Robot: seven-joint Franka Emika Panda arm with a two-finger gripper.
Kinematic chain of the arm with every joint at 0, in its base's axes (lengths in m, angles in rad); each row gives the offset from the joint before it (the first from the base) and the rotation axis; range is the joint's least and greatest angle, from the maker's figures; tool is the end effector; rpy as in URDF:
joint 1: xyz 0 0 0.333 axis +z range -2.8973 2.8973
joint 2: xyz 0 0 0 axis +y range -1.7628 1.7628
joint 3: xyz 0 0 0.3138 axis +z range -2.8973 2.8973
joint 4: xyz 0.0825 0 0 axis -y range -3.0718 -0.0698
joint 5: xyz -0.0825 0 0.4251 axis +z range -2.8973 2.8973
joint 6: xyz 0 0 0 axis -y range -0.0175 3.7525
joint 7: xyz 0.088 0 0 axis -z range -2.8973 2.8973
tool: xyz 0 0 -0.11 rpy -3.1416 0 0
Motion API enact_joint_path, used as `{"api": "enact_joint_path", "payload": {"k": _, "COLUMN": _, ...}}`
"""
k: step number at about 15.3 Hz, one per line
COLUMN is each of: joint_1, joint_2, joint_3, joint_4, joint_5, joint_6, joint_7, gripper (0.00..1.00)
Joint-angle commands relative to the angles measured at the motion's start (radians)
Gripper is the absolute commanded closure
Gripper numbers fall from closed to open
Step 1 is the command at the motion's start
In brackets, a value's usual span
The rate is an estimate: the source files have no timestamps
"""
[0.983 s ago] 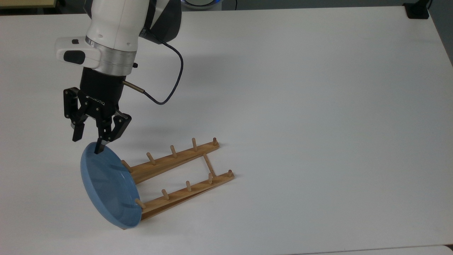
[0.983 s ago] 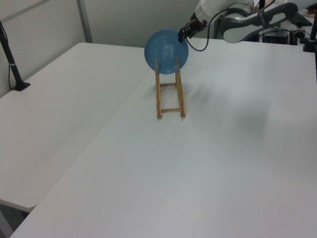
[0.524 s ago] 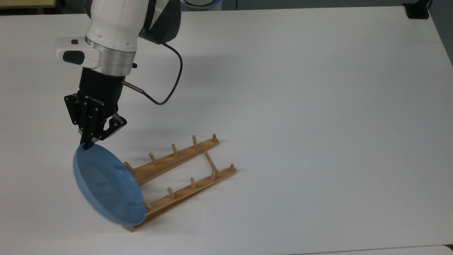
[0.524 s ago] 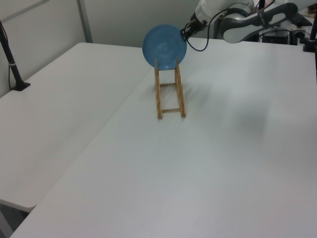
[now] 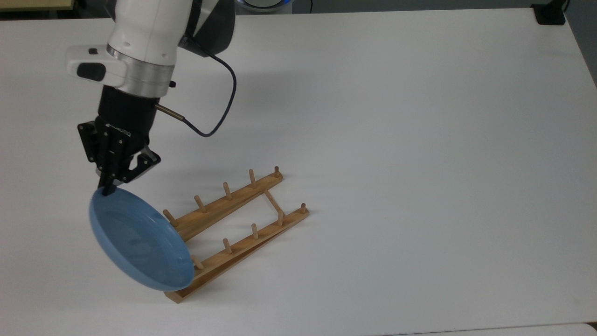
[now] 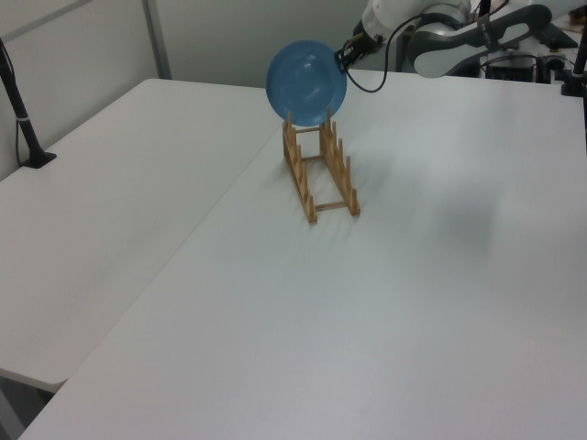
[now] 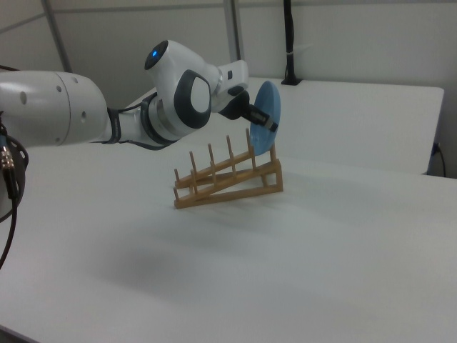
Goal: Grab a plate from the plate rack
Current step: 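Lift the blue plate up and out of the wooden rack, then carry the plate away from the rack and lower it flat onto the table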
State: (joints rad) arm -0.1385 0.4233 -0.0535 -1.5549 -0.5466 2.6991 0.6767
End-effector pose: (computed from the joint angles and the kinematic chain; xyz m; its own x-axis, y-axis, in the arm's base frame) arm 0.7542 -0.1228 0.4636 0.6333 -0.2757 0.7231 -0.4510 -0.8908 0.0554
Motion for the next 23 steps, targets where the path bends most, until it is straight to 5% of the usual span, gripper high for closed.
{"api": "enact_joint_path", "payload": {"k": 1, "joint_1": -0.016, "joint_2": -0.064, "joint_3": -0.008, "joint_4": -0.01, "joint_5": -0.013, "joint_6": 0.03, "joint_7": 0.03, "gripper": 1.0}}
{"api": "enact_joint_path", "payload": {"k": 10, "joint_1": -0.035, "joint_2": -0.188, "joint_3": -0.005, "joint_4": -0.062, "joint_5": 0.117, "joint_6": -0.079, "joint_7": 0.02, "gripper": 1.0}}
{"api": "enact_joint_path", "payload": {"k": 13, "joint_1": -0.033, "joint_2": -0.231, "joint_3": -0.002, "joint_4": -0.086, "joint_5": 0.248, "joint_6": -0.203, "joint_7": -0.037, "gripper": 1.0}}
{"api": "enact_joint_path", "payload": {"k": 18, "joint_1": -0.035, "joint_2": -0.336, "joint_3": -0.003, "joint_4": -0.082, "joint_5": 0.56, "joint_6": -0.716, "joint_7": -0.43, "gripper": 1.0}}
{"api": "enact_joint_path", "payload": {"k": 23, "joint_1": -0.036, "joint_2": -0.354, "joint_3": -0.002, "joint_4": -0.085, "joint_5": 0.577, "joint_6": -1.168, "joint_7": -0.898, "gripper": 1.0}}
